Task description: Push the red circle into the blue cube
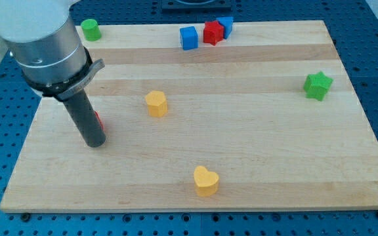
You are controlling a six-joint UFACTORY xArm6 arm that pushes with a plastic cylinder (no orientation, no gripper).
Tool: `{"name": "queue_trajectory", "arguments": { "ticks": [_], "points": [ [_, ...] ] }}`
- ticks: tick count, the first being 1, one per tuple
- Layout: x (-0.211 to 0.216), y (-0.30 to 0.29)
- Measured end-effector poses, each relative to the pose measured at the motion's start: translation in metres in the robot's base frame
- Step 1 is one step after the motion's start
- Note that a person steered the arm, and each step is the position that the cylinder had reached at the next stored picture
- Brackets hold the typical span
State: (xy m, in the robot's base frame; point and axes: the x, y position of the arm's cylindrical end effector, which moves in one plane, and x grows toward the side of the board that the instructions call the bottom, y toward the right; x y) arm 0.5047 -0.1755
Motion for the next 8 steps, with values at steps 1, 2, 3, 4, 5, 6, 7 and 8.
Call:
{"name": "queue_trajectory", "arguments": {
  "ticks": [1,2,3,4,5,6,7,8],
  "points": [
    [-0.007,-0.001],
    [-0.007,-0.016],
    [-0.006,-0.042],
    [-0.006,-0.062],
    [-0.008,-0.062],
    [-0.026,-0.062],
    [-0.037,-0.061],
    [-0.032,-0.061]
  ]
}}
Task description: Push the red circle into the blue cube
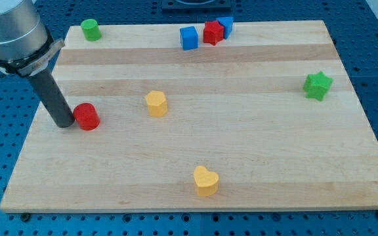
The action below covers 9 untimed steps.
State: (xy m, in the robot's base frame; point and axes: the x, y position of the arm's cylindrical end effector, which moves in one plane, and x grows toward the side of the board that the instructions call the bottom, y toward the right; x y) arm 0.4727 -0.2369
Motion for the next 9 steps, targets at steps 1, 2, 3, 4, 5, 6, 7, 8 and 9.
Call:
{"name": "queue_trajectory", "arguments": {
  "ticks": [1,2,3,4,5,6,7,8,9],
  "points": [
    [0.022,0.0],
    [0.025,0.007],
    [0.025,0.024],
    [0.016,0.037],
    [0.006,0.037],
    [-0.009,0.037],
    [-0.026,0.038],
    [-0.041,0.038],
    [-0.053,0.038]
  ]
}}
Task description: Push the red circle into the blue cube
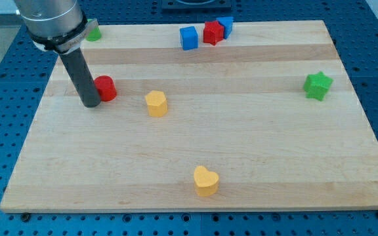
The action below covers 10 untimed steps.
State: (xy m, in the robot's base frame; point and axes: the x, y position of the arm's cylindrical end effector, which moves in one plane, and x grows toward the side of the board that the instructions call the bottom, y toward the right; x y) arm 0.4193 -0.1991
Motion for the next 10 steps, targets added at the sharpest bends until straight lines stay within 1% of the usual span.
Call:
{"name": "queue_trajectory", "arguments": {
  "ticks": [3,5,7,8,10],
  "points": [
    [-0.032,0.005],
    [-0.067,0.01],
    [-0.061,0.018],
    [-0.045,0.03],
    [-0.039,0.067]
  ]
}}
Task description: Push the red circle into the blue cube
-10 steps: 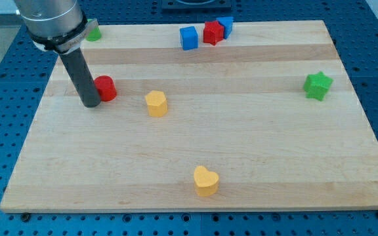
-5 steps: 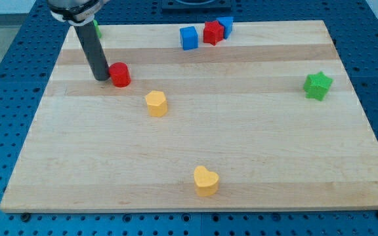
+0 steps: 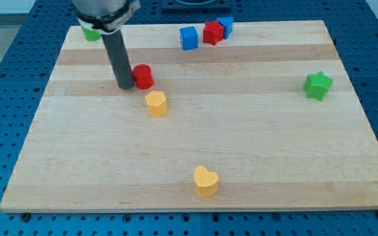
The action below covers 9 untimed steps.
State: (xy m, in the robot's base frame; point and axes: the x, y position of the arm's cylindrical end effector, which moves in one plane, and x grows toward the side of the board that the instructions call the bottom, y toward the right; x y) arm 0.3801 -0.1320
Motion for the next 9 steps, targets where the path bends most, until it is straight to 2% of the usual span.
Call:
{"name": "queue_trajectory", "arguments": {
  "ticks": [3,4,7,9],
  "points": [
    [0.001,0.074],
    [-0.005,0.081],
    [-0.024,0.08],
    [-0.031,0.056]
  ]
}}
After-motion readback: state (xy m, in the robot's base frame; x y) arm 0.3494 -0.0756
